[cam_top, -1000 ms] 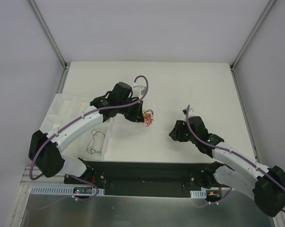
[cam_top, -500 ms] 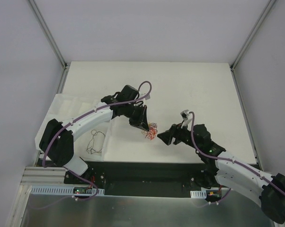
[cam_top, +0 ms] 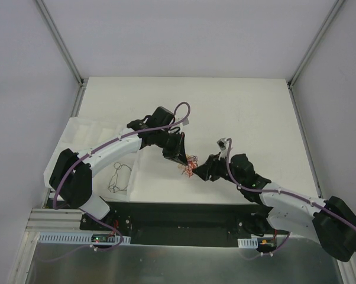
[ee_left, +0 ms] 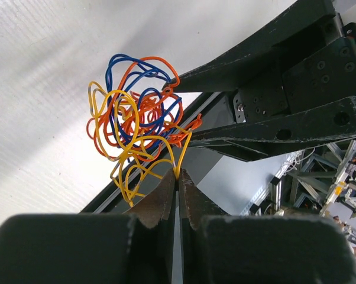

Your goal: Untangle the cables

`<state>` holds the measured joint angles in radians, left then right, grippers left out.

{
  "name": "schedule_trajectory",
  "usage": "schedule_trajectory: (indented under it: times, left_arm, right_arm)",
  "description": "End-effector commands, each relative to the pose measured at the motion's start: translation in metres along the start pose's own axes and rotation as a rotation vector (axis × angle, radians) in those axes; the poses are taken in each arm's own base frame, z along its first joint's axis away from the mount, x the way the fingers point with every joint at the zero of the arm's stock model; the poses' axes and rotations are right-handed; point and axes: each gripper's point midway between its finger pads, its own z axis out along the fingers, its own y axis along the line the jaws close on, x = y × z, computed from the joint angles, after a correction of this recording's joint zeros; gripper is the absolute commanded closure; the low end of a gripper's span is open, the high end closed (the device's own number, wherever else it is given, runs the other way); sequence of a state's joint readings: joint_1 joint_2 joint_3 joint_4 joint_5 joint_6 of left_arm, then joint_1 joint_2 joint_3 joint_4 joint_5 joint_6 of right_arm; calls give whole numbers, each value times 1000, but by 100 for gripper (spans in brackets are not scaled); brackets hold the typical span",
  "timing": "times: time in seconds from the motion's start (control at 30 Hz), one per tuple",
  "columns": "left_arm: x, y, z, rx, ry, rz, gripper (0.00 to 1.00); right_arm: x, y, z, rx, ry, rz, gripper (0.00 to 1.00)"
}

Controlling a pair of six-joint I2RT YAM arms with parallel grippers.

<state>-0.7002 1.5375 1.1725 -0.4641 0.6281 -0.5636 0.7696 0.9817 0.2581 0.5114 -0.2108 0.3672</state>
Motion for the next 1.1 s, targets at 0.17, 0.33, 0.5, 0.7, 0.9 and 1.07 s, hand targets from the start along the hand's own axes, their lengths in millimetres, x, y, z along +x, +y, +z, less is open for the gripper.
schedule_trajectory:
  times: [0.17,0.33,0.5,0.7,0.9,1.07]
  left_arm:
    - [2,-15,-6,45,10,25,100]
    - [3,-13,-8,36,-1,37,100]
    - [2,-9,-10,16,-23,51,100]
    - [11,5,-5,-18,3,51,100]
    - [22,25,1,-69,32,33,100]
    - [28,37,5,-96,48,28,100]
  right_arm:
    - [-35,-1,8,75,-158,39,80]
    - [-36,-52,-21,317,-276,87,99]
    - [-37,-86,-57,506,-350,81,100]
    - [-32,-126,-104,783,-361,61,100]
    - [-39,-136,-139,932,-376,51,100]
    - [-46,-132,-150,932,-391,19,99]
